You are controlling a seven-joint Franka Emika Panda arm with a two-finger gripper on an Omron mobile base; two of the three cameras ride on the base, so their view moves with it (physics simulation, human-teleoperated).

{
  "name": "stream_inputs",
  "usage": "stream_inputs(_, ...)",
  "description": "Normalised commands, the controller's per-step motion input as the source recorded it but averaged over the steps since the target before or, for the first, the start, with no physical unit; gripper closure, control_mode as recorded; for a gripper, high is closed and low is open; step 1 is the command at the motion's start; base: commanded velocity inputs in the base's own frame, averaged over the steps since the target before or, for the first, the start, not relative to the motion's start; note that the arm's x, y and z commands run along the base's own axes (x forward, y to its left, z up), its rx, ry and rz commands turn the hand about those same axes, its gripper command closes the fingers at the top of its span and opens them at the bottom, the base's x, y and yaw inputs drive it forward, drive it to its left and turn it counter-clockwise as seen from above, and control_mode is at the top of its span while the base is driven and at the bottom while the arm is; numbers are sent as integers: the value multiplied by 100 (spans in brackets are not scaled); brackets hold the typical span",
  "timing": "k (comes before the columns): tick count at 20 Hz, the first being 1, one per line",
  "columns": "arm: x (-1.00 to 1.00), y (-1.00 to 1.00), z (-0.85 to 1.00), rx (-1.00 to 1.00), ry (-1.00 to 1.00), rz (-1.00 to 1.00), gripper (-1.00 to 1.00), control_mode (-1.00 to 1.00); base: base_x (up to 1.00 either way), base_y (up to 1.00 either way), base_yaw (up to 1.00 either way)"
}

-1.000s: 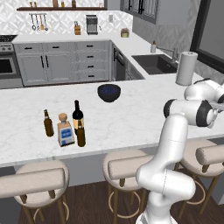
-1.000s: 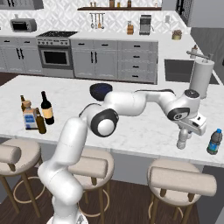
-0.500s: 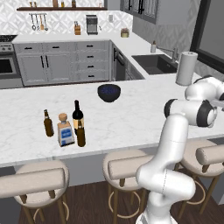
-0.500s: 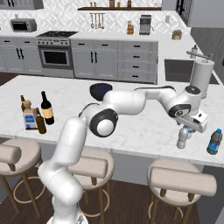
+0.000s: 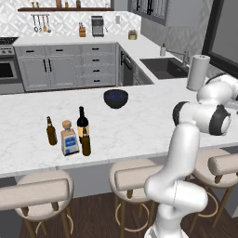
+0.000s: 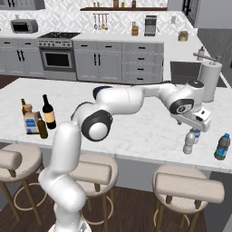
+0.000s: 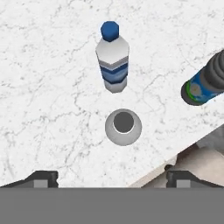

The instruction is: Move the plastic bottles in the middle to the plastics group, and the glass bottles in the middle to the glass group.

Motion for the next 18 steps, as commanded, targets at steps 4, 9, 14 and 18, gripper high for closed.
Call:
stream_inputs(4, -42, 93, 0, -17, 0, 0, -100, -100, 0, 0, 0)
stream_inputs(9, -44, 100, -3, -20, 0, 0, -100, -100, 0, 0, 0)
stream_inputs(14, -26, 100, -5, -10, 5, 0, -100, -100, 0, 0, 0)
stream_inputs(18, -19, 95, 9, 1, 8, 0, -100, -100, 0, 0, 0)
